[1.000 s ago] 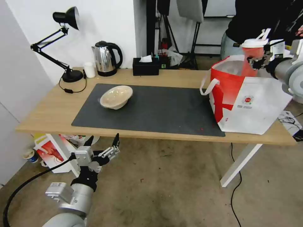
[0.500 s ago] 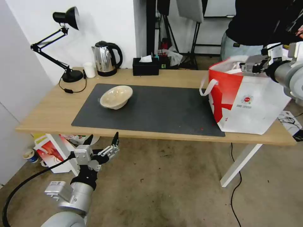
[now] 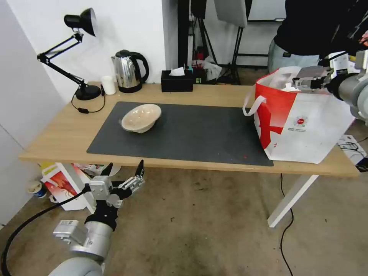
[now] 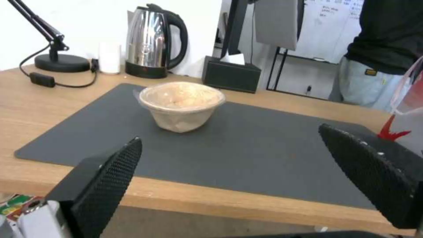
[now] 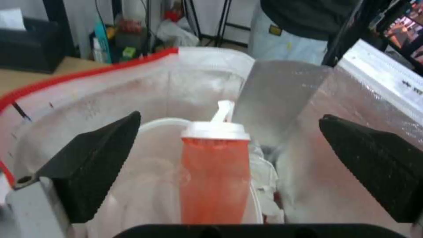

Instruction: Pick up the trash from the table and place it into the takeout bag.

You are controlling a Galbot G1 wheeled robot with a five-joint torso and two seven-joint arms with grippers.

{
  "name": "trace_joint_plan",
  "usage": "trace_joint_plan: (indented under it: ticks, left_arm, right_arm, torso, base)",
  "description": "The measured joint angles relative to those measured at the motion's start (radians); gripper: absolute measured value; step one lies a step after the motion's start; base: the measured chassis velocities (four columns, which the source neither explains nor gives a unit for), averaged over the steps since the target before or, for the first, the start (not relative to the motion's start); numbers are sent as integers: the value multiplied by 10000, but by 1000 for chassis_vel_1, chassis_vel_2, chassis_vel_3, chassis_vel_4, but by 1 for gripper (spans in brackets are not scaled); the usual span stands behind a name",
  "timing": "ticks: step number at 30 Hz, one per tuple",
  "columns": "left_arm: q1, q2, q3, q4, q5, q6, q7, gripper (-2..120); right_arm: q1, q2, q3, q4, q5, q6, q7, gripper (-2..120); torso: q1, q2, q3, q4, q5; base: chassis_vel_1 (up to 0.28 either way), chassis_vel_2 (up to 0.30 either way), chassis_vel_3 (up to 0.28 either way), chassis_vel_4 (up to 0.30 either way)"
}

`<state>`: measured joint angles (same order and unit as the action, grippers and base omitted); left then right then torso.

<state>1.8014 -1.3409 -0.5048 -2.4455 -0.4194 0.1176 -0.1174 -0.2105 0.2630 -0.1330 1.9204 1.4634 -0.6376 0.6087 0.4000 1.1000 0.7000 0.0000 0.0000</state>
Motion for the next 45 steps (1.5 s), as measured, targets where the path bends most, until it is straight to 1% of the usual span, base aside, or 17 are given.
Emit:
trace_joint_plan:
  ticks: [6,9,10,12,13,14,16,20,21,23,25,27,30,31,35,40,45]
  left_arm:
    - [53,-2,-17,-76,-2,1,-2,100]
    - [95,-32,-57,-98,-2,2,-2,100]
    - [139,-71,-82,-104,10,-1,-2,100]
    - [244,-224,-128,-124,94,-71,-1,100]
    - [268,-292,-131,-133,125,-82,0,100]
    - [268,-292,-131,-133,125,-82,0,100]
    - [332,-404,-144,-144,198,-96,0,100]
    - [421,-544,-181,-162,272,-116,1,100]
    - [453,-625,-191,-169,307,-123,1,100]
    - [457,-638,-191,-169,313,-124,2,100]
    - [467,-686,-200,-163,348,-134,2,100]
    - [468,-691,-205,-159,351,-136,2,100]
    - [476,-746,-216,-143,375,-150,3,100]
    - [476,-746,-216,-143,375,-150,3,100]
    - [488,-812,-214,-135,400,-154,4,100]
    - [522,-837,-217,-136,412,-156,5,100]
    - [556,-845,-228,-140,422,-161,7,100]
  right_arm:
    - [-3,5,115,81,73,304,23,100]
    - [-141,171,343,241,109,818,205,100]
    - [-330,325,592,325,107,1155,337,100]
    - [-1837,1093,2173,1042,-603,2786,815,100]
    - [-2677,1407,2863,1541,-1131,3294,940,100]
    - [-2677,1407,2863,1541,-1131,3294,940,100]
    - [-4356,2001,3706,2646,-2421,4412,1083,100]
    - [-5692,2579,3991,3547,-3721,5685,1155,100]
    - [-6534,2942,4123,4079,-4540,6444,1140,100]
    - [-6714,3025,4141,4184,-4717,6581,1140,100]
    - [-8336,3885,4124,4868,-6809,7720,1142,100]
    - [-8535,3982,4083,4907,-7101,7839,1136,100]
    - [-10262,4880,3689,4990,-9762,9091,975,100]
    - [-10262,4880,3689,4990,-9762,9091,975,100]
    - [-11198,5524,3429,4871,-11379,9989,951,100]
    - [-11865,6017,3200,4748,-12593,10503,1078,100]
    - [-12289,6269,2924,4649,-13228,10788,1192,100]
  torso:
    - [0,0,0,0,0]
    - [0,0,0,-2,0]
    - [1,0,0,-1,-2]
    - [1,0,1,4,0]
    - [0,0,0,4,-3]
    - [0,0,0,4,-3]
    - [0,0,0,-1,-1]
    - [-1,0,0,1,0]
    - [0,1,0,1,-3]
    - [0,0,-1,1,-3]
    - [0,1,-1,2,-5]
    - [-1,1,-1,0,-3]
    - [-1,0,0,-1,0]
    - [-1,0,0,-1,0]
    - [-1,1,-1,0,0]
    - [-1,1,-1,0,-1]
    - [-1,1,-1,0,-1]
  base:
    - [0,0,0,0]
    - [0,0,0,0]
    - [0,0,0,0]
    - [0,0,0,0]
    - [0,0,0,0]
    - [0,0,0,0]
    - [0,0,0,0]
    - [0,0,0,0]
    - [0,0,0,0]
    - [0,0,0,0]
    - [0,0,0,0]
    - [0,0,0,0]
    - [0,0,0,0]
    - [0,0,0,0]
    - [0,0,0,0]
    - [0,0,0,0]
    - [0,0,0,0]
